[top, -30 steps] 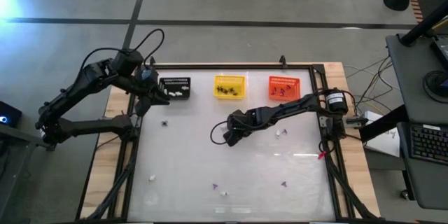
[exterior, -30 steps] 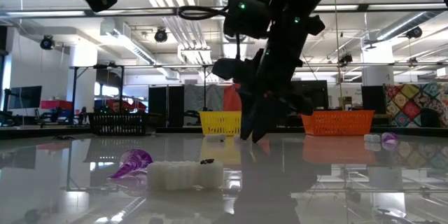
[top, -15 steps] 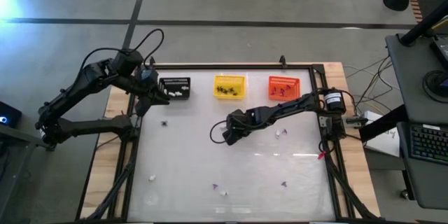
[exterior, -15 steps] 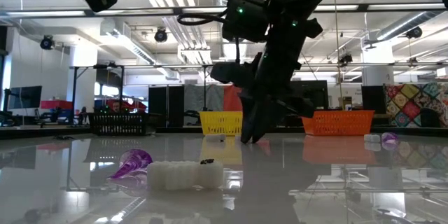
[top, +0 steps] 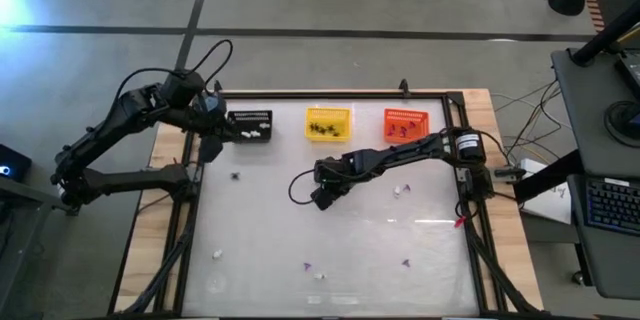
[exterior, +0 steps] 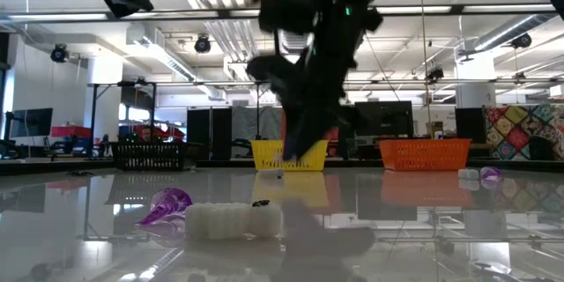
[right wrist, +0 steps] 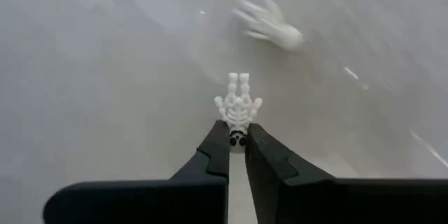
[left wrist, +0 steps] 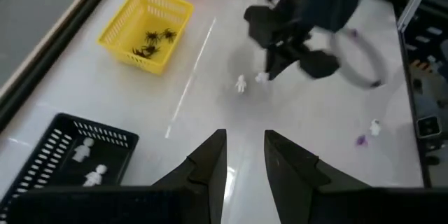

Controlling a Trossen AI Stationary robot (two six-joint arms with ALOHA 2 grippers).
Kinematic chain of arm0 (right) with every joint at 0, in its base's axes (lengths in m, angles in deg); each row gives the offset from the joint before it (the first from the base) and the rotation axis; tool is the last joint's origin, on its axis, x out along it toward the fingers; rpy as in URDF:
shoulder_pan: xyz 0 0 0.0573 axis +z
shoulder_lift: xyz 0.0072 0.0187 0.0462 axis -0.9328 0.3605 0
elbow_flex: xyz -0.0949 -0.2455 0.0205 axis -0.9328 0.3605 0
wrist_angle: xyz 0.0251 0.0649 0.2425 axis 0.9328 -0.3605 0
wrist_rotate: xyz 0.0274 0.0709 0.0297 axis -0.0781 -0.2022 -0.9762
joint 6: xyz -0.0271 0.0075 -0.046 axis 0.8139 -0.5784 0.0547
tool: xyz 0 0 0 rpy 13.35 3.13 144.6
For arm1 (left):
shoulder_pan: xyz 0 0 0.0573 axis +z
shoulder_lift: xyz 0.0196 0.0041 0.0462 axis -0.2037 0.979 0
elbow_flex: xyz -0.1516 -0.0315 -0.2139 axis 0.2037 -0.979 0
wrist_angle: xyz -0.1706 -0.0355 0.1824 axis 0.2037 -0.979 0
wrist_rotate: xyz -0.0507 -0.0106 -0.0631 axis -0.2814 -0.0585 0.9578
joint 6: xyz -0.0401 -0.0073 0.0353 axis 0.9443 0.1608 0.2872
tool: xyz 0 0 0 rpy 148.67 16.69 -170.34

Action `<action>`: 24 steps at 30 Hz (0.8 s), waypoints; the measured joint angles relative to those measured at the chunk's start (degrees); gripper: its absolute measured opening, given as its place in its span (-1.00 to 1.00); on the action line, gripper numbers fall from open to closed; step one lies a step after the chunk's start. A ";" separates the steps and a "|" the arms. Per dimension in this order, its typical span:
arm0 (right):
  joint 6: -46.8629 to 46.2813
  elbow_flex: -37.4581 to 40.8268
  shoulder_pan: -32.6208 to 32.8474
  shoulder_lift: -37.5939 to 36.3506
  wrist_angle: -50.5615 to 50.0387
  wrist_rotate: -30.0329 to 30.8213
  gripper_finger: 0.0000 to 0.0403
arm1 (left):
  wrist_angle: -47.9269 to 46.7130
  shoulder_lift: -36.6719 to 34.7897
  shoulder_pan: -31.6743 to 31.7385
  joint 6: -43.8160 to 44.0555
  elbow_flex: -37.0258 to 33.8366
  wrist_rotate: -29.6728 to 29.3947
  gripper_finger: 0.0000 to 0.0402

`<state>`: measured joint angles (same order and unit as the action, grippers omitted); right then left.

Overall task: Sort Halloween decoration
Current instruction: Put the white skeleton toy into the black basket

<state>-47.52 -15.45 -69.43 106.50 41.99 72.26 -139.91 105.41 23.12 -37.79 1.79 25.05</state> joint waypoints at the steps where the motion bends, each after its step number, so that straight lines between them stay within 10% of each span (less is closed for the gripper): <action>1: 0.57 -1.15 -0.07 -0.30 -0.49 -0.19 -0.93 | 0.00 0.00 0.00 -0.68 -0.08 -0.02 -0.61; 24: 21.23 -22.12 -6.77 -0.21 0.99 0.05 -0.94 | 3.91 5.44 0.26 -3.10 -3.06 -0.06 -0.61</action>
<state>-26.29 -37.57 -76.20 106.29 42.99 72.31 -136.01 110.85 23.38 -40.88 -1.27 24.98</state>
